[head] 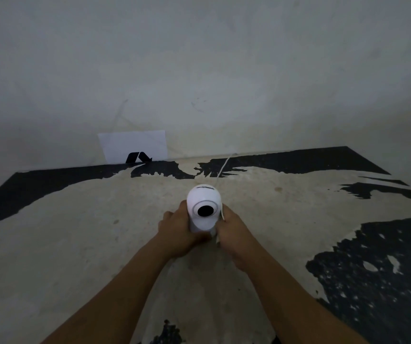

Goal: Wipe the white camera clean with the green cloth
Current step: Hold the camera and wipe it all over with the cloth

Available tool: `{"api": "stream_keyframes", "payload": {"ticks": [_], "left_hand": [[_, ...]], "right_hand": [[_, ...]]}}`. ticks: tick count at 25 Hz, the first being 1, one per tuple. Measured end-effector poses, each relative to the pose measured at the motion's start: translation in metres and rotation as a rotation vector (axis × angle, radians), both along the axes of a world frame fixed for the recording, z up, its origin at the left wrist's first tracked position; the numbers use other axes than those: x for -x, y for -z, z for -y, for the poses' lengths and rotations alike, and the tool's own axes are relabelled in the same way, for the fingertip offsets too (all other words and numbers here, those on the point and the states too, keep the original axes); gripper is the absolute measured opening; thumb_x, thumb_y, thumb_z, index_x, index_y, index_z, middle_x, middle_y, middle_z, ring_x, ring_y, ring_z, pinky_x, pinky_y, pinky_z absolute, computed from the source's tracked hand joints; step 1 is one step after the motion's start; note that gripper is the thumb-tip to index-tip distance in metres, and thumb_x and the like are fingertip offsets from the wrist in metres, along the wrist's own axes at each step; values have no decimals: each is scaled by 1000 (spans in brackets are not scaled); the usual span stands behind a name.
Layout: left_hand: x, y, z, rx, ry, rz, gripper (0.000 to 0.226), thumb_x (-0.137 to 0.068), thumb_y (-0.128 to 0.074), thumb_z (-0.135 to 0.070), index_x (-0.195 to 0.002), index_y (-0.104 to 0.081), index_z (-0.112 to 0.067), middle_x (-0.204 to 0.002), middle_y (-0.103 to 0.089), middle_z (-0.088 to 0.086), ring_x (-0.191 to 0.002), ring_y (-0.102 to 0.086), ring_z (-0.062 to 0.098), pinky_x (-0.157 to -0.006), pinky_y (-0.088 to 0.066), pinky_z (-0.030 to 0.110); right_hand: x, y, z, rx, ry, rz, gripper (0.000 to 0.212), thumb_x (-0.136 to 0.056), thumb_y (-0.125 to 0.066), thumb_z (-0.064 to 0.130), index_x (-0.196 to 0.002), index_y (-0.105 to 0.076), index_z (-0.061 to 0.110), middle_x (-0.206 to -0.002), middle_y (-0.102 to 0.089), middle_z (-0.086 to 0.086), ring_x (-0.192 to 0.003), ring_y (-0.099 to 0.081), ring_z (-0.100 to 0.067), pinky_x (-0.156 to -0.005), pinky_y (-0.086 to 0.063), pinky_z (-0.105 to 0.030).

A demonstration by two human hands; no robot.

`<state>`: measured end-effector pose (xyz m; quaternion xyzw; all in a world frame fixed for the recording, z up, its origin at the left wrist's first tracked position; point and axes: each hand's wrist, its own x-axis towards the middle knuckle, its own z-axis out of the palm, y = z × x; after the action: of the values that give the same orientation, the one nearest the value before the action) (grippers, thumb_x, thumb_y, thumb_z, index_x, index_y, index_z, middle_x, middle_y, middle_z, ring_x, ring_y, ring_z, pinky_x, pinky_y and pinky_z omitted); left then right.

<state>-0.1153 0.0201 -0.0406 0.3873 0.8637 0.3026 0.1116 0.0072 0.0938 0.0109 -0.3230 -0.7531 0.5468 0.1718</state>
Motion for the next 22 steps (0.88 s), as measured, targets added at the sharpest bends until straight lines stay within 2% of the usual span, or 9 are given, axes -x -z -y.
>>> {"api": "stream_keyframes", "payload": {"ticks": [5,9,13,16,18,20,22], "left_hand": [[1,-1,0,29,-3,-7,95,-54,-65,-68,-134,-23,-36,-130,-53,2,-115,-47,28,-95,-38,41],[0,-3,0,44,2,-10,100,-51,-61,-70,-135,-24,-31,-131,-54,2,-114,-50,28,-98,-42,45],[1,-3,0,-26,24,32,100,-51,-65,-70,-134,-26,-33,-130,-55,1,-113,-53,26,-96,-46,48],[0,-2,-1,-33,25,41,97,-54,-66,-67,-135,-26,-32,-132,-53,3,-116,-51,27,-98,-44,48],[0,-4,-2,-17,18,43,98,-55,-69,-62,-137,-25,-29,-133,-52,5,-117,-50,29,-99,-44,49],[-1,-7,-1,4,15,47,105,-49,-64,-66,-137,-24,-27,-133,-53,6,-117,-50,30,-99,-44,50],[-2,-7,0,15,17,51,109,-44,-61,-69,-137,-23,-28,-131,-54,5,-114,-52,29,-97,-45,49]], "right_hand": [[-10,-5,13,-86,11,4,60,-98,-36,10,-151,-11,20,-159,-23,-8,-143,-27,-26,-116,-25,-37],[5,-18,0,-130,7,-4,59,-97,-36,7,-150,-15,23,-157,-26,-9,-141,-32,-27,-112,-29,-37],[-1,0,6,-44,-13,45,54,-97,-43,17,-147,-24,16,-153,-35,-11,-139,-34,-27,-115,-26,-37],[-14,3,17,-75,-38,62,59,-99,-39,15,-151,-11,17,-158,-24,-9,-143,-26,-25,-115,-22,-33],[-14,-8,14,-116,-20,22,61,-98,-36,9,-151,-8,19,-160,-20,-7,-144,-24,-25,-115,-23,-33],[-6,-21,4,-148,-26,-2,57,-98,-35,8,-150,-14,20,-160,-20,-6,-144,-25,-25,-114,-24,-34],[3,-26,-7,-80,-24,-16,53,-97,-36,8,-148,-26,20,-155,-32,-9,-137,-37,-27,-109,-34,-37]]}}
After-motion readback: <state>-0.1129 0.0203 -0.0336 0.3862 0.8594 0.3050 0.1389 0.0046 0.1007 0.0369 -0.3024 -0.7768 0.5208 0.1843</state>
